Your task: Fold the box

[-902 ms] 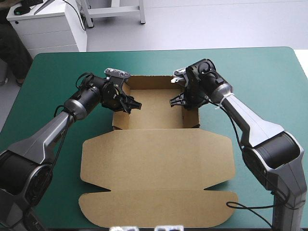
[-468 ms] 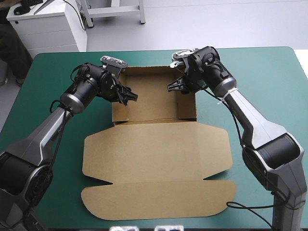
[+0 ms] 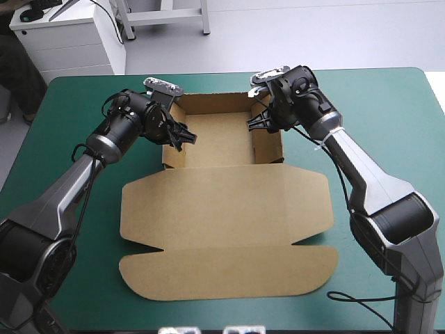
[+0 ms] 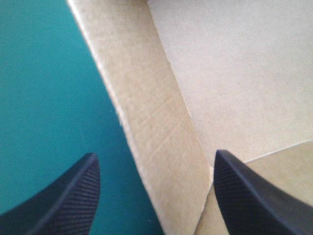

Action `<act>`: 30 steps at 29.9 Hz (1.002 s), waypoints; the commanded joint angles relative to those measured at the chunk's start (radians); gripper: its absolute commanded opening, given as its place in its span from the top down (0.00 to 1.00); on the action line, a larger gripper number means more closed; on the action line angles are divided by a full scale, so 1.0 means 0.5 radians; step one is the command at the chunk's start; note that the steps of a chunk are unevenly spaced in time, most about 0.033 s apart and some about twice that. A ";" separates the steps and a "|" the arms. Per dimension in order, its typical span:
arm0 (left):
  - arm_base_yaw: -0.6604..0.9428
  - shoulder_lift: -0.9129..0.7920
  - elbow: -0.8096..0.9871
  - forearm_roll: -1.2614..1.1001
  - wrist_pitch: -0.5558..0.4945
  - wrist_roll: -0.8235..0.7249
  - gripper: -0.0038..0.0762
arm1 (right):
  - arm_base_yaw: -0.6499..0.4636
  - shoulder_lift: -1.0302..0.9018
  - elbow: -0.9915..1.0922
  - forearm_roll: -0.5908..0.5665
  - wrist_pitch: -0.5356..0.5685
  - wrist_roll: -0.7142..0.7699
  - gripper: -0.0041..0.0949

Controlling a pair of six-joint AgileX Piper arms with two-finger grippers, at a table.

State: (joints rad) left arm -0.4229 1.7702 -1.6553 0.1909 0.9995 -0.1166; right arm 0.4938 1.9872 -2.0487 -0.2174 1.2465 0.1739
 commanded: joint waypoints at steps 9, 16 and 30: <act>-0.008 -0.106 -0.448 0.062 0.200 -0.010 0.36 | 0.000 -0.114 -0.066 -0.113 -0.114 -0.028 0.55; -0.008 -0.172 -0.573 0.221 0.578 0.059 0.75 | -0.075 -0.074 -0.066 -0.049 -0.147 0.034 0.56; -0.008 -0.710 0.018 -0.051 0.578 0.179 0.96 | -0.246 0.040 -0.066 0.524 -0.372 -0.151 0.57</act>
State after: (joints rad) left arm -0.4229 1.5032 -1.6978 0.1305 1.2486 -0.0286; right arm 0.3773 2.0507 -2.0495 0.0132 1.1210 0.1288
